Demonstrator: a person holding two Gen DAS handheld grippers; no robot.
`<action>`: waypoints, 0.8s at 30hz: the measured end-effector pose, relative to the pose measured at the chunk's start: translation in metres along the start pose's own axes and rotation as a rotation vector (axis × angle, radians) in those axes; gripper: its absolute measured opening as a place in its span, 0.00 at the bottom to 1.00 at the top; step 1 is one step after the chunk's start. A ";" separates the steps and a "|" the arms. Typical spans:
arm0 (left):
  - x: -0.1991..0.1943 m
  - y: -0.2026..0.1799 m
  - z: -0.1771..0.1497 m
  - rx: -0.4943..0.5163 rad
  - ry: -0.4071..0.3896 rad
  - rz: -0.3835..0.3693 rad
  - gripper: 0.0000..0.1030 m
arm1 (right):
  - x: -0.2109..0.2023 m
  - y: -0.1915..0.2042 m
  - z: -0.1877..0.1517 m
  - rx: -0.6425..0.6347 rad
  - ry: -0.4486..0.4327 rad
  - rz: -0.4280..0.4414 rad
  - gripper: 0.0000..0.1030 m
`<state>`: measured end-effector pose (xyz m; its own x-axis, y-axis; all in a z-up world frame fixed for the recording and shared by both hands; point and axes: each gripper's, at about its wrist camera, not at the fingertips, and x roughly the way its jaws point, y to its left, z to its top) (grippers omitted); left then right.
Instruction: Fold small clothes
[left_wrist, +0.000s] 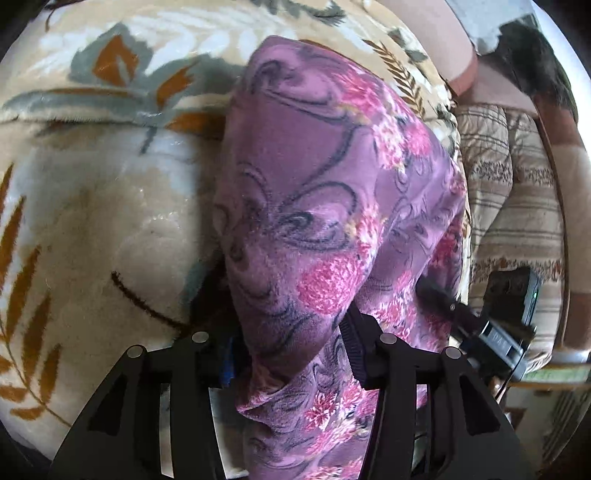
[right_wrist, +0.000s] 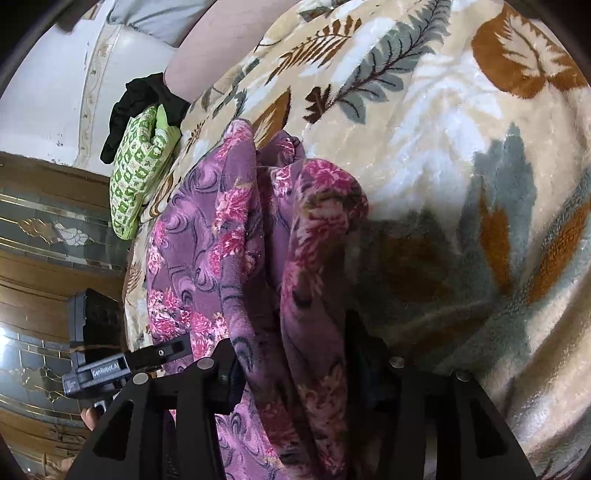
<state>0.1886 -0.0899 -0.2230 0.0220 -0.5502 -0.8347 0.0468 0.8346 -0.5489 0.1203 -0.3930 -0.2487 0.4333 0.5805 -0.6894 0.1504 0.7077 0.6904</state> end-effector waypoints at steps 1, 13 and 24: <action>0.000 0.000 -0.001 -0.011 0.002 0.005 0.45 | -0.001 -0.001 -0.001 0.003 0.002 0.003 0.45; -0.007 -0.001 -0.024 0.051 -0.046 0.007 0.45 | -0.038 -0.003 -0.015 0.028 -0.123 -0.018 0.51; -0.009 0.008 -0.031 0.050 -0.076 -0.058 0.45 | -0.014 -0.005 -0.005 0.047 -0.040 0.006 0.58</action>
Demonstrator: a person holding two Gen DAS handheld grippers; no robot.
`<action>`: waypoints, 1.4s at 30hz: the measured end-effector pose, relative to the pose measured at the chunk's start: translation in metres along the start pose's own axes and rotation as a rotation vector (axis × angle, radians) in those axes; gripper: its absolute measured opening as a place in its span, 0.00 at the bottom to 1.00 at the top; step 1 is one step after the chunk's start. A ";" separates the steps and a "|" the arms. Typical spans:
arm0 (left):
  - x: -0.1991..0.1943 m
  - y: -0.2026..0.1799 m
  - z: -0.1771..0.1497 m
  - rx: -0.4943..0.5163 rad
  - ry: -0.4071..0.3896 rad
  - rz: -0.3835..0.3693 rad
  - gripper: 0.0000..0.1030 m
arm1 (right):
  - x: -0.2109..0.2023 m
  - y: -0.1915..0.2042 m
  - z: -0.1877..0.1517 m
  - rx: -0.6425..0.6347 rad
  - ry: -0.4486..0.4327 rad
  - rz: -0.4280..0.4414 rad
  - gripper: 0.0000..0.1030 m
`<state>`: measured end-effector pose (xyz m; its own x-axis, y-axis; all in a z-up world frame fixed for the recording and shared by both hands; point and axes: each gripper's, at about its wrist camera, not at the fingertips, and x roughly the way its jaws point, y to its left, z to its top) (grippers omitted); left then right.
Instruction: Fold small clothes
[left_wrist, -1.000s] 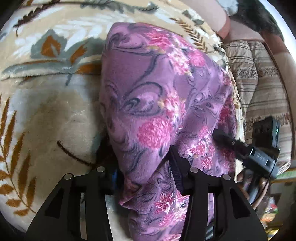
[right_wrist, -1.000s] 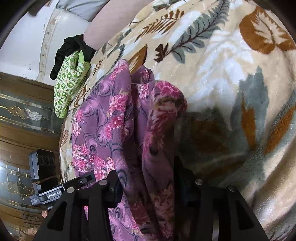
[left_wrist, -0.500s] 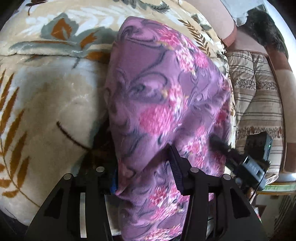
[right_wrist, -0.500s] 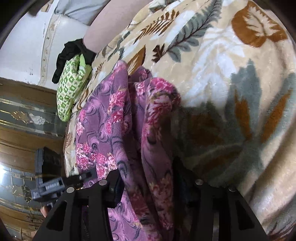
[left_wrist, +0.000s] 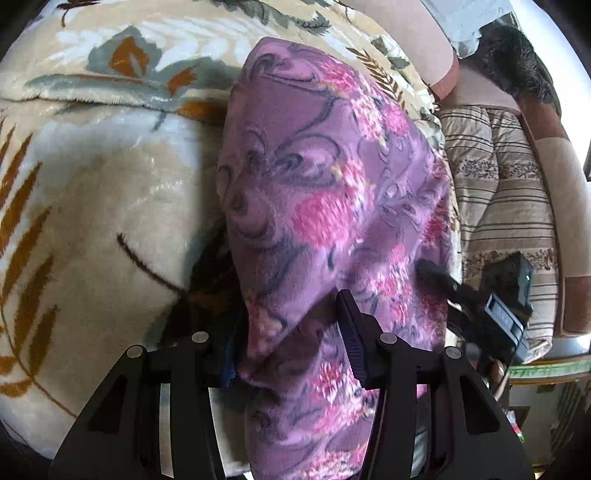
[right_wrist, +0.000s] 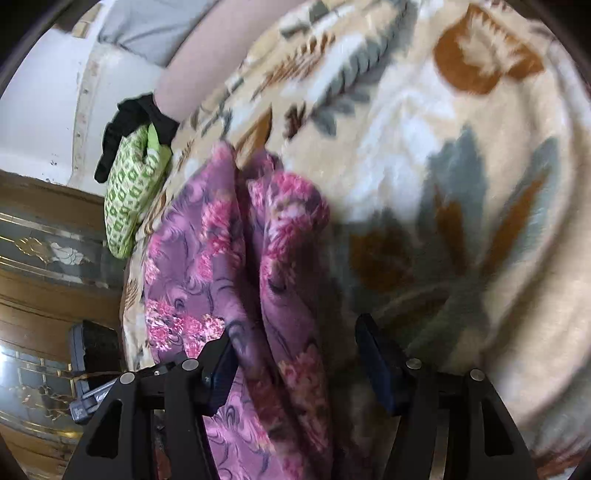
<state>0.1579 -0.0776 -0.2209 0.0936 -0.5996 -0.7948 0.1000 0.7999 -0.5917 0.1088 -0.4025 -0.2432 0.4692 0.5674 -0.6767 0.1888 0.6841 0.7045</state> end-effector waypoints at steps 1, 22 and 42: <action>-0.002 0.001 -0.002 -0.001 -0.005 -0.007 0.45 | 0.000 0.000 0.000 -0.004 0.005 0.022 0.58; -0.103 0.003 0.051 -0.007 -0.173 0.052 0.10 | 0.005 0.106 -0.008 -0.130 -0.128 0.222 0.18; -0.091 0.110 0.076 -0.101 -0.157 0.130 0.58 | 0.090 0.106 -0.008 -0.122 -0.075 0.060 0.53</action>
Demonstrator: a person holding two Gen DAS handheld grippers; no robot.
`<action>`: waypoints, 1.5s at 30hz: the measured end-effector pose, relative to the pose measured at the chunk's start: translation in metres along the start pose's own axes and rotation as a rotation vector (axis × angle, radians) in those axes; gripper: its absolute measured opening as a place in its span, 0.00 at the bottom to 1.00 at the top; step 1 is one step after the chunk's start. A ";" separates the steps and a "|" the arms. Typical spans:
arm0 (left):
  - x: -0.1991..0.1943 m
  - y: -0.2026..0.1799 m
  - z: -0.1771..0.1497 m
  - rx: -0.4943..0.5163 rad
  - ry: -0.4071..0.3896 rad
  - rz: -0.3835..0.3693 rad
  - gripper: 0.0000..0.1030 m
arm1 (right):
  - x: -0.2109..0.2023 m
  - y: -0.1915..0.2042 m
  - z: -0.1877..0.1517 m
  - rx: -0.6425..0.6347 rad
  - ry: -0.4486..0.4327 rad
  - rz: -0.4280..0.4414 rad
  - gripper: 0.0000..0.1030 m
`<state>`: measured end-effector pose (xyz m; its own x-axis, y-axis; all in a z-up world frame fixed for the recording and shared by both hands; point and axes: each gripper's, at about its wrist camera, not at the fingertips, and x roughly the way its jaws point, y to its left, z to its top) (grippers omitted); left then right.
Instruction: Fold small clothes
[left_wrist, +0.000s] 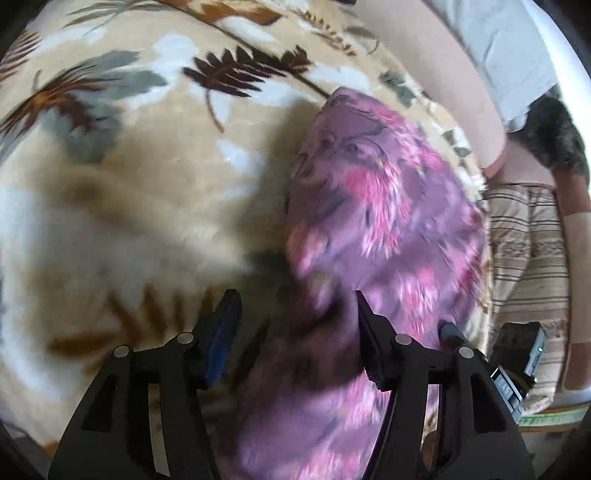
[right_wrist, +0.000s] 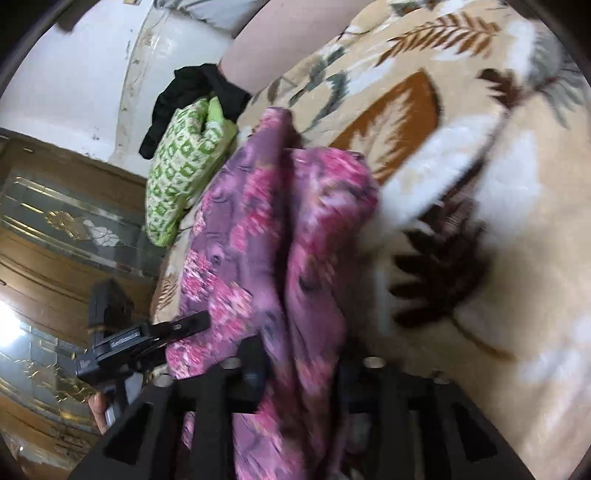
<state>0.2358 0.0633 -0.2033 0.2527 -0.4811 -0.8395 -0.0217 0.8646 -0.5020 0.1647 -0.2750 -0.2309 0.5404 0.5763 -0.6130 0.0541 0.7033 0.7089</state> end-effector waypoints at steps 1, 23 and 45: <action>-0.010 0.003 -0.009 0.001 -0.028 -0.011 0.61 | -0.007 0.004 -0.004 -0.019 -0.016 -0.017 0.56; -0.023 0.018 -0.084 -0.103 0.048 -0.060 0.29 | -0.036 0.027 -0.064 -0.155 0.078 0.069 0.15; -0.054 -0.006 -0.051 0.067 -0.107 0.022 0.16 | -0.035 0.027 -0.071 -0.137 0.090 0.111 0.13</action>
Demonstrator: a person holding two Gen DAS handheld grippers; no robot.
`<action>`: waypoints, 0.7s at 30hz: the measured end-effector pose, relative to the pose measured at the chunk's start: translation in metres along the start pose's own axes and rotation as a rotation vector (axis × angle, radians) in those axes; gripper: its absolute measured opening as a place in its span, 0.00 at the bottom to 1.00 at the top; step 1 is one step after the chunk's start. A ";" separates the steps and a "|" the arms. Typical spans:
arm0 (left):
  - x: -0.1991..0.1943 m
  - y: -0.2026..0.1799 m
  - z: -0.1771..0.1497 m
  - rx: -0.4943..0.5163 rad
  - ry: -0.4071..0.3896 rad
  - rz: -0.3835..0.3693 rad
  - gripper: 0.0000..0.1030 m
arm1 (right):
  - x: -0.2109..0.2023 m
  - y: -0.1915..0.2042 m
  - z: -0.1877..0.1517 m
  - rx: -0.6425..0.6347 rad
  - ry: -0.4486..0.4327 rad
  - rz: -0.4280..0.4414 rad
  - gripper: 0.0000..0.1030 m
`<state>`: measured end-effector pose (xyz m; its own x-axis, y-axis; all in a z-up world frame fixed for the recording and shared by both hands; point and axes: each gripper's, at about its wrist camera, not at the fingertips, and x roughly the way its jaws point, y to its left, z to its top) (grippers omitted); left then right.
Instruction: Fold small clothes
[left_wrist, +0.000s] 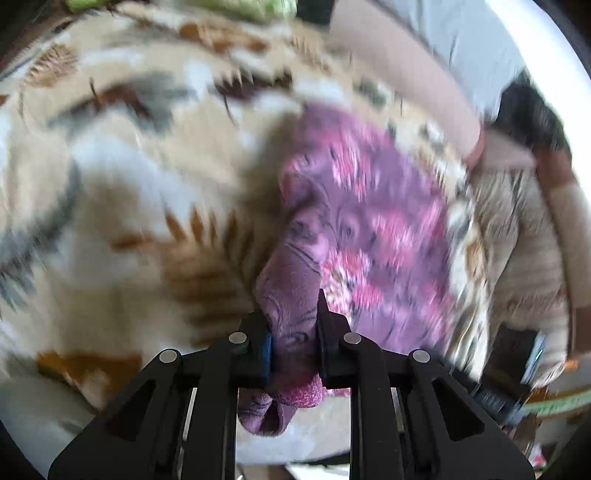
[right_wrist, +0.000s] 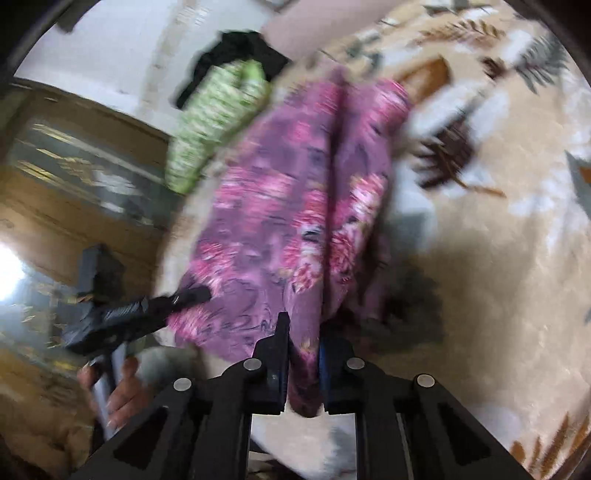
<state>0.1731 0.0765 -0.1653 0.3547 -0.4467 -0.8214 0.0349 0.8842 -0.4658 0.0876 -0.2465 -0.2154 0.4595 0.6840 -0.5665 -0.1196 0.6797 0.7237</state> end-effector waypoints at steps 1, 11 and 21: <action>0.005 0.003 0.003 0.011 0.001 0.029 0.16 | 0.003 -0.003 0.000 0.010 0.020 -0.013 0.15; 0.030 0.043 -0.003 -0.094 0.086 0.057 0.46 | -0.011 -0.026 -0.024 0.110 0.061 -0.145 0.17; 0.028 0.033 -0.007 -0.044 0.067 0.106 0.47 | 0.034 0.015 -0.012 -0.096 0.092 -0.189 0.46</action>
<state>0.1773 0.0922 -0.2058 0.2910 -0.3605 -0.8862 -0.0406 0.9208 -0.3880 0.0912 -0.2093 -0.2284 0.3997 0.5605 -0.7253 -0.1245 0.8171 0.5628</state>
